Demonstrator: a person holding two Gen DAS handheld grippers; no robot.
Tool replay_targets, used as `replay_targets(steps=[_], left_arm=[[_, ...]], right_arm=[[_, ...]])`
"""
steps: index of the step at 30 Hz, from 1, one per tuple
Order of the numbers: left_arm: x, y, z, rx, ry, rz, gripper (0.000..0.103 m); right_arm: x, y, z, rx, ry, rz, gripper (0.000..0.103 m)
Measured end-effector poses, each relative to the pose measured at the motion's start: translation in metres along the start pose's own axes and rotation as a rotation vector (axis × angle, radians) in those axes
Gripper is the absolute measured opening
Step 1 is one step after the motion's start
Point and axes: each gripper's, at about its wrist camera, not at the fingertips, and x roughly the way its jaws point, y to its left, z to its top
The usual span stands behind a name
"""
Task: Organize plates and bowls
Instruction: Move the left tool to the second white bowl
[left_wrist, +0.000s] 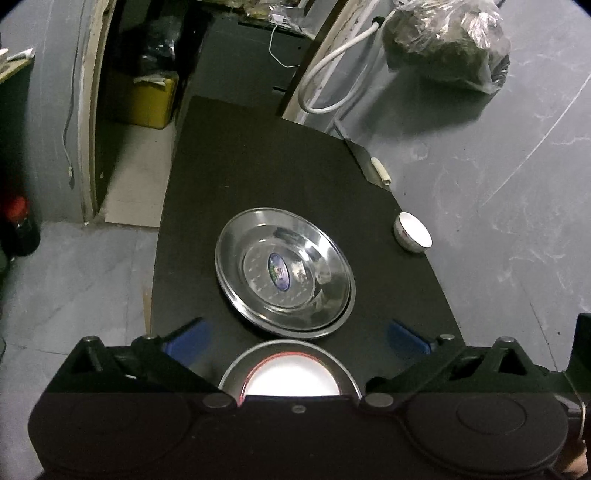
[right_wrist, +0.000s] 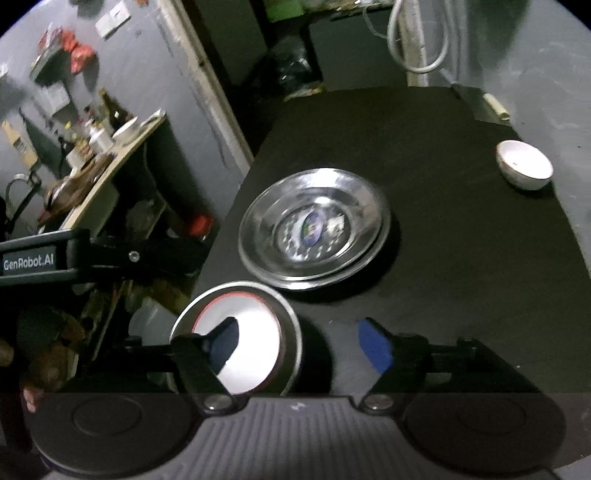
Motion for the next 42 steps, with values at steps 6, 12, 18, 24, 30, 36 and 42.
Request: replay_targets(steps=[6, 12, 18, 24, 30, 36, 42], left_arm=[[0.01, -0.014, 0.012, 0.056, -0.004, 0.047, 0.102], [0.026, -0.031, 0.031, 0.122, -0.018, 0.112, 0.102], [0.049, -0.053, 0.051, 0.205, -0.038, 0.148, 0.102], [0.088, -0.075, 0.074, 0.254, -0.001, 0.126, 0.102], [0.14, -0.105, 0.105, 0.322, 0.0, 0.096, 0.102], [0.191, -0.132, 0.13, 0.356, 0.017, 0.049, 0.102], [0.241, -0.158, 0.149, 0.408, 0.037, 0.014, 0.102]], right_arm=[[-0.001, -0.028, 0.005, 0.085, -0.052, -0.015, 0.096], [-0.004, -0.065, 0.008, 0.204, -0.159, -0.069, 0.103], [0.001, -0.105, 0.01, 0.311, -0.213, -0.119, 0.103], [0.012, -0.129, 0.019, 0.303, -0.255, -0.2, 0.103], [0.024, -0.155, 0.044, 0.31, -0.248, -0.247, 0.103], [0.038, -0.18, 0.071, 0.352, -0.281, -0.281, 0.103], [0.061, -0.201, 0.082, 0.466, -0.324, -0.351, 0.103]])
